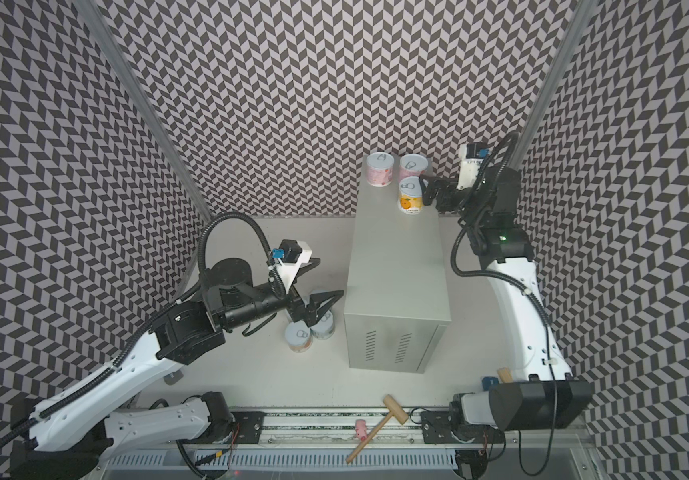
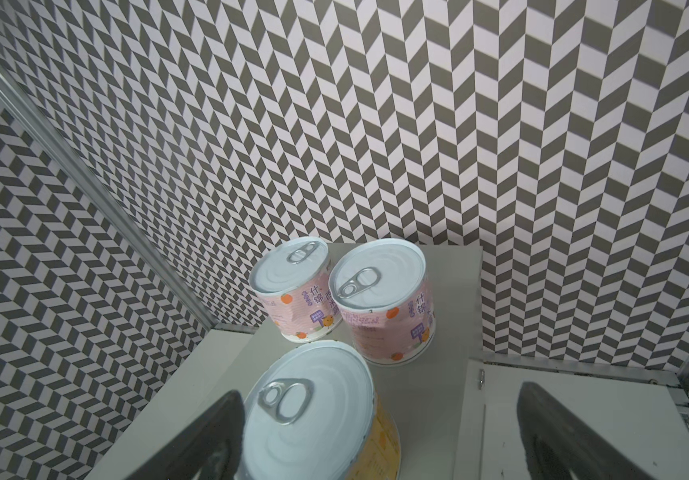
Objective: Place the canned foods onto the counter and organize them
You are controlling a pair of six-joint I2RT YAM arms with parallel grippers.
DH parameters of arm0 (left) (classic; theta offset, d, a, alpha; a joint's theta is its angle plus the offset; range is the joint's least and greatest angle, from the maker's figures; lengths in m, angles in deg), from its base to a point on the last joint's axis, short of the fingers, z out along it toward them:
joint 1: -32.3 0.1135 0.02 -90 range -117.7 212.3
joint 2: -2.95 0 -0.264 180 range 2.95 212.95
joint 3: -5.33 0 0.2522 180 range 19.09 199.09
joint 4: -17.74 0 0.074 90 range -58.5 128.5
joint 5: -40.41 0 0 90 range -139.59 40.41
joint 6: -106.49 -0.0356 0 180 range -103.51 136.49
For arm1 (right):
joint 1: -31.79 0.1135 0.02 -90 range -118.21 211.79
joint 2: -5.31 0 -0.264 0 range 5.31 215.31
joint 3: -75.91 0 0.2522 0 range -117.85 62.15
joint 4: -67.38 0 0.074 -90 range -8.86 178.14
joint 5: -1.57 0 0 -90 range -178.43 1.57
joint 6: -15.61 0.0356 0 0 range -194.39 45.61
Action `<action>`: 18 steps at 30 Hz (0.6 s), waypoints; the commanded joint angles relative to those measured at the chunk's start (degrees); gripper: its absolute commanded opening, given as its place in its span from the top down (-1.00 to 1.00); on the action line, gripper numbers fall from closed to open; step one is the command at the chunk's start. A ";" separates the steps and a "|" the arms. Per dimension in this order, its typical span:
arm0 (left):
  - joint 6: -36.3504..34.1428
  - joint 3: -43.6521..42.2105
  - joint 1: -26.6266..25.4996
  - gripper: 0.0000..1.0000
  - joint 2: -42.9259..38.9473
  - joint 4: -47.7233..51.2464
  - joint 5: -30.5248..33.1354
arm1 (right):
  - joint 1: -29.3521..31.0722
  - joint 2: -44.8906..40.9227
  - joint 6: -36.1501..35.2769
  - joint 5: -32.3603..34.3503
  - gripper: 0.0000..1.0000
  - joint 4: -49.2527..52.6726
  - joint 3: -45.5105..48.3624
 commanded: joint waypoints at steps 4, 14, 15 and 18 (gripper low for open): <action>-0.43 -1.11 -0.40 -1.00 -2.12 -1.85 0.80 | 2.61 4.01 -0.90 9.31 -0.99 8.52 -7.26; -0.46 -2.04 -0.40 -1.00 -2.90 -2.34 1.01 | 2.76 4.71 -2.08 15.74 -0.98 12.25 -8.46; -0.49 -2.03 -0.40 -1.00 -2.91 -2.35 1.02 | 2.77 4.61 -2.21 16.10 -0.98 12.53 -8.59; -0.50 -2.13 -0.38 -1.00 -2.89 -2.52 0.98 | 2.66 4.36 -2.58 17.02 -0.99 12.93 -8.68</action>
